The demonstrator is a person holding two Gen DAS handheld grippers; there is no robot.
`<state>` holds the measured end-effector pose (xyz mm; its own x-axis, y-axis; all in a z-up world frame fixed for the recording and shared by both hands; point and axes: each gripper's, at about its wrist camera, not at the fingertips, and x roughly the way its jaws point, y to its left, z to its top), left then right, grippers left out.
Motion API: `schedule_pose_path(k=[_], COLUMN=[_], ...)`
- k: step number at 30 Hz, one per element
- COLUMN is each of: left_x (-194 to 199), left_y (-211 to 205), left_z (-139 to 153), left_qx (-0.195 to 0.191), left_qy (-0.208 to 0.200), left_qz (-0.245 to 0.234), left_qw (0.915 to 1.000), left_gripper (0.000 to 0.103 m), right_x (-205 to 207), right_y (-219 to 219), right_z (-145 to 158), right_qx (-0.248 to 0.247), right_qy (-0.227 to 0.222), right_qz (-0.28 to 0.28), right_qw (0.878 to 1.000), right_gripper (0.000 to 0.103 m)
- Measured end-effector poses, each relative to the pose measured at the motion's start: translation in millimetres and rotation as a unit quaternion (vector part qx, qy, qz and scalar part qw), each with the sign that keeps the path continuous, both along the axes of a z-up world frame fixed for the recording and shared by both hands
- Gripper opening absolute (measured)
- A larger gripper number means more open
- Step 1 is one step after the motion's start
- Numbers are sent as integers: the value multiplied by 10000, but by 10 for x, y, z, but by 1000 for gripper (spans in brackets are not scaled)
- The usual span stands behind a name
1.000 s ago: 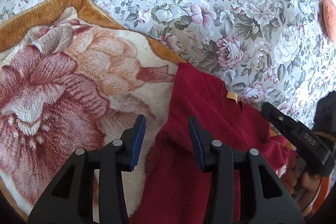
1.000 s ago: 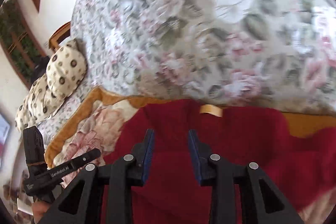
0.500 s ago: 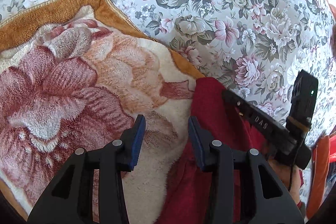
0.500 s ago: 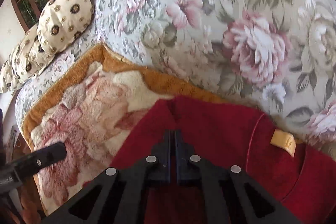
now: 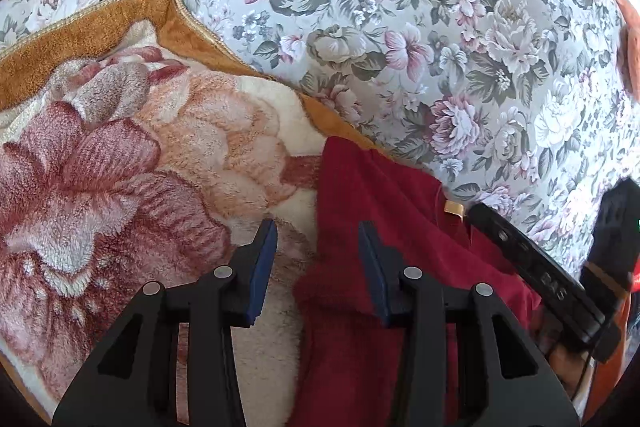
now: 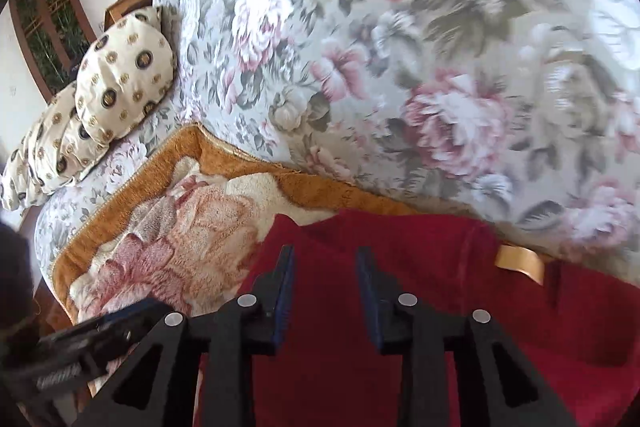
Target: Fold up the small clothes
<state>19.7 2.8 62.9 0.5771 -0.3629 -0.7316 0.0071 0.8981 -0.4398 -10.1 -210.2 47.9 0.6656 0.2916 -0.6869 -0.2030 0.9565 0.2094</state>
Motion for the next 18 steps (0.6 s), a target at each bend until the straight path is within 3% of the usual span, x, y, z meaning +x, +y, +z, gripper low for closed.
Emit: schedule_pose_path(k=[3,6,7,9,10,12,13,16,18], left_x=[-35,-44,-40,-36,-33,-39,-34,-10,-21], left_y=[-177,-381,-450,-568,-633,-734,-775,-830,-871], left_z=[19,-16,-36,-83,-112,-184,-237,-369,-380], left_qx=[36,172,230,315,399,605,710,1004,1151], left_qy=[-111,-149,-135,-114,-93,-12,90,356,317], left_qz=[-328,-583,-677,-841,-926,-1028,-1064,-1098,-1139], left_qw=[9994,9980,9973,9959,9949,9929,9917,9882,9863], left_gripper=[48,48,48,48,48,48,48,48,48], right_x=[-501,-836,-891,-900,-887,-866,-877,-920,-854], right_y=[-633,-1152,-1312,-1579,-1684,-1787,-1798,-1711,-1690], right_z=[135,85,17,-154,-255,-353,-326,-82,-69], right_qx=[-798,-1531,-1727,-1832,-1557,-708,-623,-1093,-1460], right_qy=[-132,-87,60,501,673,744,662,32,-3], right_qz=[-1081,-2122,-2463,-2849,-2810,-2458,-2506,-2524,-2575], right_qw=[9908,9651,9537,9395,9446,9639,9638,9614,9552], right_gripper=[33,38,44,45,45,21,3,3,3])
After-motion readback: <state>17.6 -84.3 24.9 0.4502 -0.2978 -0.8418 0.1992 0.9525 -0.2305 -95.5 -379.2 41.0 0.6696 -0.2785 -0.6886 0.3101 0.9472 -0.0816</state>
